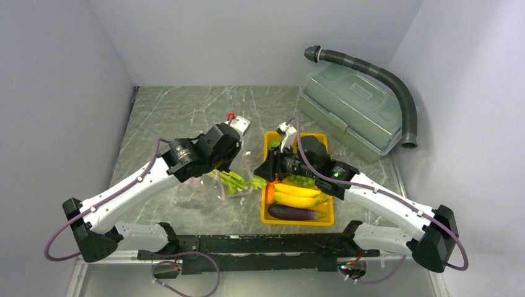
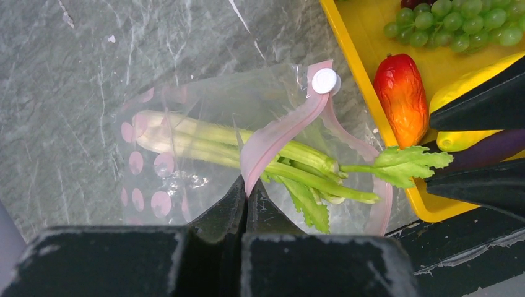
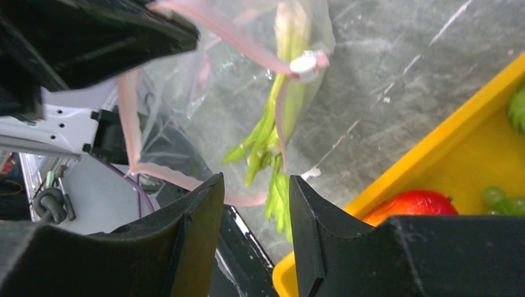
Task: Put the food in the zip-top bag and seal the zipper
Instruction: Pick up the fake vegetable from the bin.
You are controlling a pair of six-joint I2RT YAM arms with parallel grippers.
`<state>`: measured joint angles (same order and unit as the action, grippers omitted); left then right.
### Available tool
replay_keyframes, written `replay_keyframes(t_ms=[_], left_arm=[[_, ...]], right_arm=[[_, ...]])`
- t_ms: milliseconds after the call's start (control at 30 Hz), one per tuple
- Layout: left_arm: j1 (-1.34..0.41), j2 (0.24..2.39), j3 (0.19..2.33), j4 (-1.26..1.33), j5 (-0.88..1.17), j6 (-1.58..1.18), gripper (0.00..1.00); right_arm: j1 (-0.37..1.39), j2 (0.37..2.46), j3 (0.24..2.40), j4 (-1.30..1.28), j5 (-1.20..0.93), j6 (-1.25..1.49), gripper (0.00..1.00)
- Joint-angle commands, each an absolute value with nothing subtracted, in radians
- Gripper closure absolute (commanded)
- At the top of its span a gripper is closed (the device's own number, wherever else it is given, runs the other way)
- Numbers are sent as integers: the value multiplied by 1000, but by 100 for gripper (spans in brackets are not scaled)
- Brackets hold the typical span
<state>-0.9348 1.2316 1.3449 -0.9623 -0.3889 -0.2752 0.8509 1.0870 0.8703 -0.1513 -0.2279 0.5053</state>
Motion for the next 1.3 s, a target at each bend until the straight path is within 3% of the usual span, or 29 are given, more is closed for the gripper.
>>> replay_keyframes(t_ms=[0,267,400,600,800,1267], left_arm=[[-924,1214,1352,-912,-382,-266,100],[-892,1212,1334,-875,-394,-240,100],[-870,1186,1306,-850,-389,-235,100],[-860,1128,1249,-794,-390,-222,100],[-860,1074,1190,-748,-402,-216,100],[-853,994,1096,-672,-431,-218,100]], right_arm=[[853,1052,827,-131,-213,533,54],[853,999,876,-453,185,481,46],[851,944,868,-562,357,517,34],[831,956,905,-686,526,550,31],[756,1091,982,-650,498,498,28],[591,1504,1153,-363,155,419,23]])
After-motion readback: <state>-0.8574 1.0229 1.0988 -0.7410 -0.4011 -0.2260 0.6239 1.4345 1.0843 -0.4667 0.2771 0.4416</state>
